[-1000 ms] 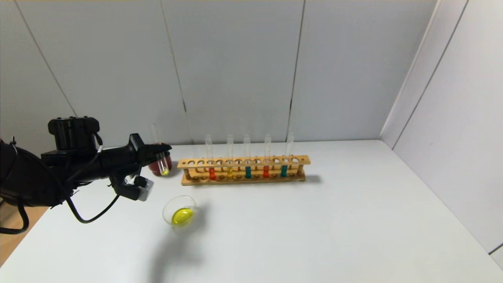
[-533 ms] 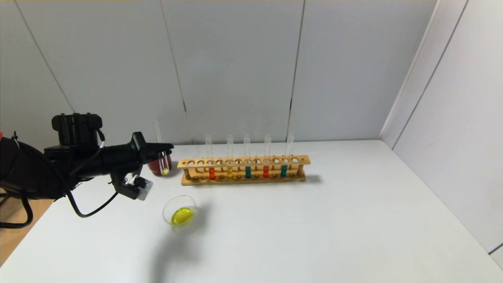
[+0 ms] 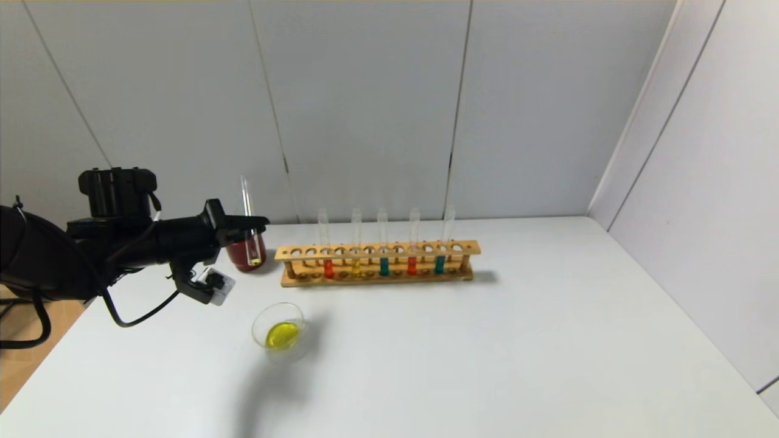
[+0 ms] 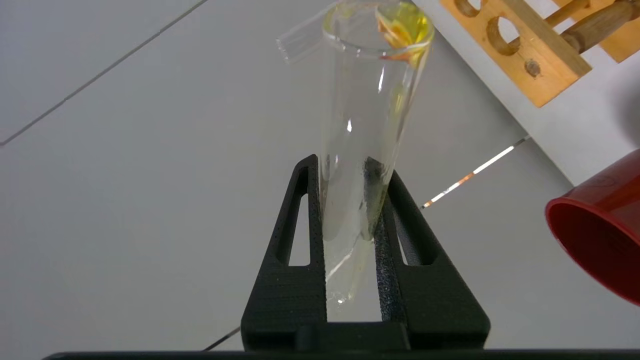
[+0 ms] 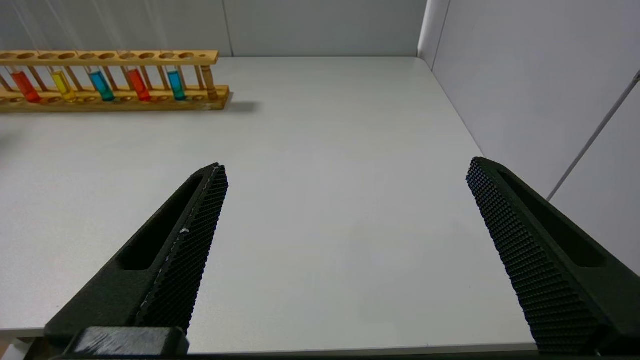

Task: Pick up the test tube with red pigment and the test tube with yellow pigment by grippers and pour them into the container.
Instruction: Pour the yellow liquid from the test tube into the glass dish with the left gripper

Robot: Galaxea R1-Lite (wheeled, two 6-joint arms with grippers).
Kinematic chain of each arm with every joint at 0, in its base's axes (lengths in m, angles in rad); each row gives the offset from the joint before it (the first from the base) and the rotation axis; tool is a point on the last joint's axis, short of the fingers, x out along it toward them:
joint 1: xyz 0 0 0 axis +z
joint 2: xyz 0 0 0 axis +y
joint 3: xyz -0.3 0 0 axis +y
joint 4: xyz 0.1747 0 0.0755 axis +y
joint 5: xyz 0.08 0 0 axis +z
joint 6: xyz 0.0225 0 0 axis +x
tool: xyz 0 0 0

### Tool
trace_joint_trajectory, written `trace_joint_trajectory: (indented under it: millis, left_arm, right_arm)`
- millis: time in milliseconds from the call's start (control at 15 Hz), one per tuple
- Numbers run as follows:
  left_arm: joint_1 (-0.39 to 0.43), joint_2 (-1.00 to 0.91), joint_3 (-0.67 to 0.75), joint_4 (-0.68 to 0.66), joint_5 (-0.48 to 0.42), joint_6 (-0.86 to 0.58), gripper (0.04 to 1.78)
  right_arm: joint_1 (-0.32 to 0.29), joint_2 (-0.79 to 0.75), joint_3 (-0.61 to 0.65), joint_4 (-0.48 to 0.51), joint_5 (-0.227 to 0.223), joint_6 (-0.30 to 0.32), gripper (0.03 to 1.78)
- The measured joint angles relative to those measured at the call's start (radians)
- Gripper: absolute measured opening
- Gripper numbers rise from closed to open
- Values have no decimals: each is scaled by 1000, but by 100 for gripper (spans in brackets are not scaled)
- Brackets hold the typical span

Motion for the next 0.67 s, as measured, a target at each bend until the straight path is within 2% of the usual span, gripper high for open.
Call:
trace_joint_trajectory:
  millis: [667]
  left_arm:
    - [1, -5, -20, -4, -3, 41, 33]
  right_arm:
    - [0, 0, 0, 0, 0, 0, 175]
